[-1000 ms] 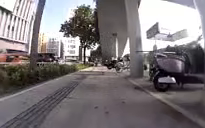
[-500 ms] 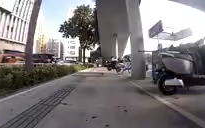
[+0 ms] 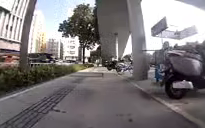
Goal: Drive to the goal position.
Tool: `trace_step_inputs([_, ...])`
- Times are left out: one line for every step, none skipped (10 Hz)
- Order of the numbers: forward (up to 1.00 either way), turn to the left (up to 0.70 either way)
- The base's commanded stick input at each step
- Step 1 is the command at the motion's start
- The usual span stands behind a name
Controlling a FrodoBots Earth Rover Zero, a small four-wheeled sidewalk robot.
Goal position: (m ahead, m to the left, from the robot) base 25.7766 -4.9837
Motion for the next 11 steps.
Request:
trace_step_inputs([0.45,0.0])
trace_step_inputs([0.45,0.0])
trace_step_inputs([0.45,0.0])
trace_step_inputs([0.45,0.0])
trace_step_inputs([0.45,0.0])
trace_step_inputs([0.45,0.0])
trace_step_inputs([0.45,0.0])
trace_step_inputs([0.45,0.0])
trace_step_inputs([0.45,0.0])
trace_step_inputs([0.45,0.0])
trace_step_inputs([0.45,0.0])
